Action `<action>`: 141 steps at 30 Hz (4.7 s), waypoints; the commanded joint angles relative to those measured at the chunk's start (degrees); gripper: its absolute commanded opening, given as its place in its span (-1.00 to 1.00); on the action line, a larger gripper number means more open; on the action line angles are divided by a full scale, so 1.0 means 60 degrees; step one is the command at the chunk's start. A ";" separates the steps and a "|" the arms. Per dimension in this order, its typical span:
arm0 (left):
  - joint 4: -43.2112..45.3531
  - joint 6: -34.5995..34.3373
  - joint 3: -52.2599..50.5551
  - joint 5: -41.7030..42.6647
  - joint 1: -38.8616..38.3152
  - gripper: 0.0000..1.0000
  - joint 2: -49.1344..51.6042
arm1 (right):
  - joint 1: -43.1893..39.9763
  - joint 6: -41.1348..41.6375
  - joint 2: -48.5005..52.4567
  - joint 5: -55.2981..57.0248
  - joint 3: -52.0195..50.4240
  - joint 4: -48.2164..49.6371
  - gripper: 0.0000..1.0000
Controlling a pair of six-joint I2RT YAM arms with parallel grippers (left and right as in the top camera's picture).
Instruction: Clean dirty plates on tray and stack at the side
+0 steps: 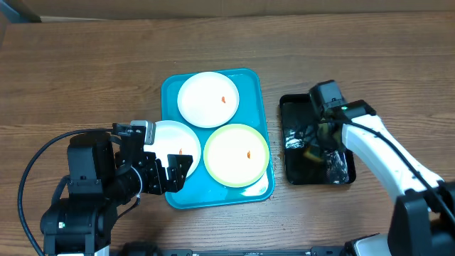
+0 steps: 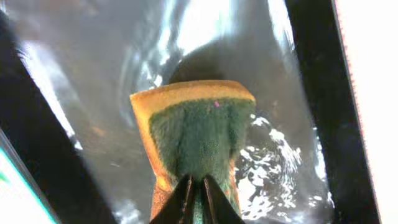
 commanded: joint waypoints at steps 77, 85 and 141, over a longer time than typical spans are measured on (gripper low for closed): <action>0.0189 -0.0787 -0.0648 -0.1836 -0.1774 0.36 0.3406 | 0.2109 -0.3286 -0.3268 -0.3730 -0.0962 0.1854 -0.93; 0.2634 -0.1574 -0.1960 -0.1923 -0.2240 0.36 0.3770 | 0.2980 -0.2524 -0.2998 -0.3198 -0.0962 0.2579 -0.93; 0.6368 -0.2590 -0.2430 -0.1749 -0.2903 -0.92 0.7938 | 0.4291 -0.1617 0.0342 -0.3585 -0.0965 0.4320 -0.93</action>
